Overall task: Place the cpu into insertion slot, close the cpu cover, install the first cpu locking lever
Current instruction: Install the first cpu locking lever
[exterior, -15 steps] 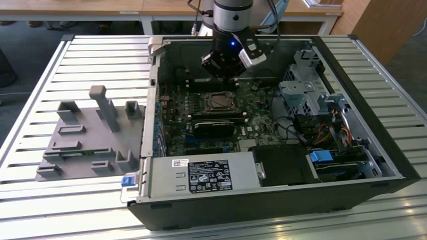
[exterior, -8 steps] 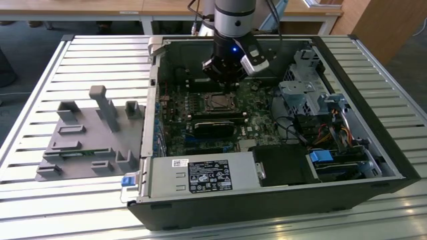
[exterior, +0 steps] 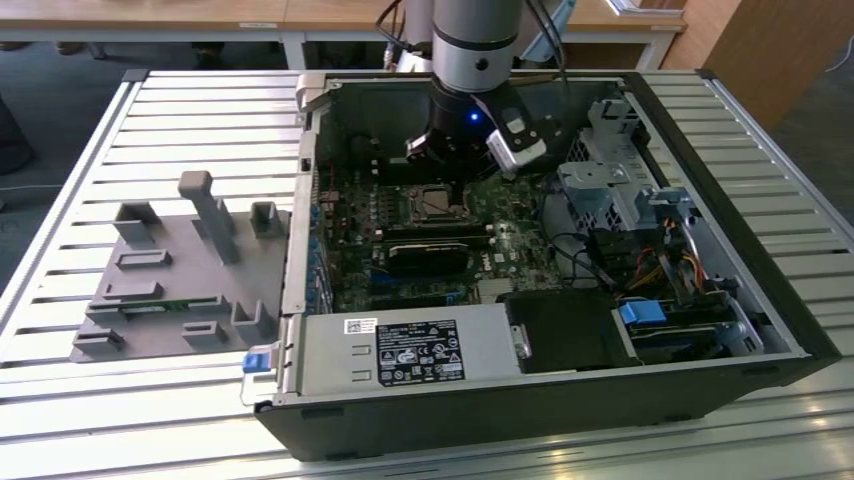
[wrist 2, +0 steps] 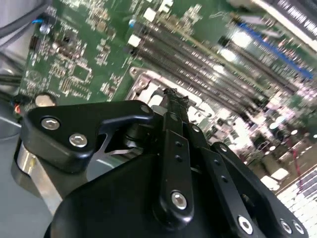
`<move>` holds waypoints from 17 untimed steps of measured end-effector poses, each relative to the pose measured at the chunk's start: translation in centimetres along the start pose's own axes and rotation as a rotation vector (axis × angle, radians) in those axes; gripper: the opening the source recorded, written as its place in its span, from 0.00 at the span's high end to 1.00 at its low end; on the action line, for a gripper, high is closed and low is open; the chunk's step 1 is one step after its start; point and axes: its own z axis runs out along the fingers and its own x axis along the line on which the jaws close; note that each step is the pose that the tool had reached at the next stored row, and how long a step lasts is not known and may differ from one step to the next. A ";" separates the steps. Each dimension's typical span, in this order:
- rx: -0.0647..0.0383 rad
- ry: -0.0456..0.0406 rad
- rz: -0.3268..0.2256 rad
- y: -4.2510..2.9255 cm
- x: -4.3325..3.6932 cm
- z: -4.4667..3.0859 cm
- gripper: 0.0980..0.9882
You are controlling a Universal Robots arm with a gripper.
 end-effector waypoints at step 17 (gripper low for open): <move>-0.020 0.0177 0.000 -1.37 1.61 0.24 0.99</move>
